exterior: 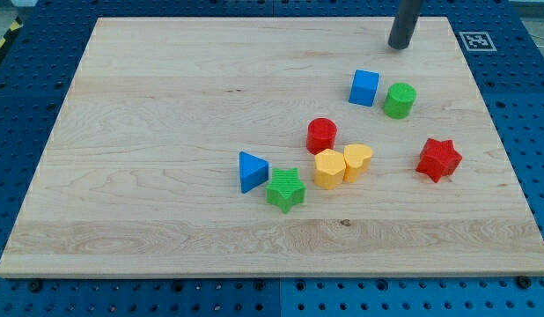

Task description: Slide the blue cube to the bottom left of the red star

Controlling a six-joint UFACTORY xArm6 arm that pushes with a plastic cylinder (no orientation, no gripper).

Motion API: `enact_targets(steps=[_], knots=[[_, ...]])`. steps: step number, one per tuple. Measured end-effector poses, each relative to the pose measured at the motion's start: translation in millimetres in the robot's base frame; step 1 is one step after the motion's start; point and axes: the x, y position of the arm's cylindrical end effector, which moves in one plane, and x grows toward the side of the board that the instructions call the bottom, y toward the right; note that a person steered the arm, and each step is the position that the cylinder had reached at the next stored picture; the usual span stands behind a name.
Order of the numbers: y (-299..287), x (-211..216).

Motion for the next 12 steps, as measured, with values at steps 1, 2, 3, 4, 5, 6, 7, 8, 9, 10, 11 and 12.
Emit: enact_targets(steps=[1, 2, 3, 4, 5, 6, 7, 8, 9, 10, 11, 12], knots=[[-20, -3], [-44, -3], [-59, 16], [-68, 50], [-68, 88], [-68, 124], [-67, 154], [-67, 179], [-67, 201], [-67, 218], [-67, 242], [-67, 271]])
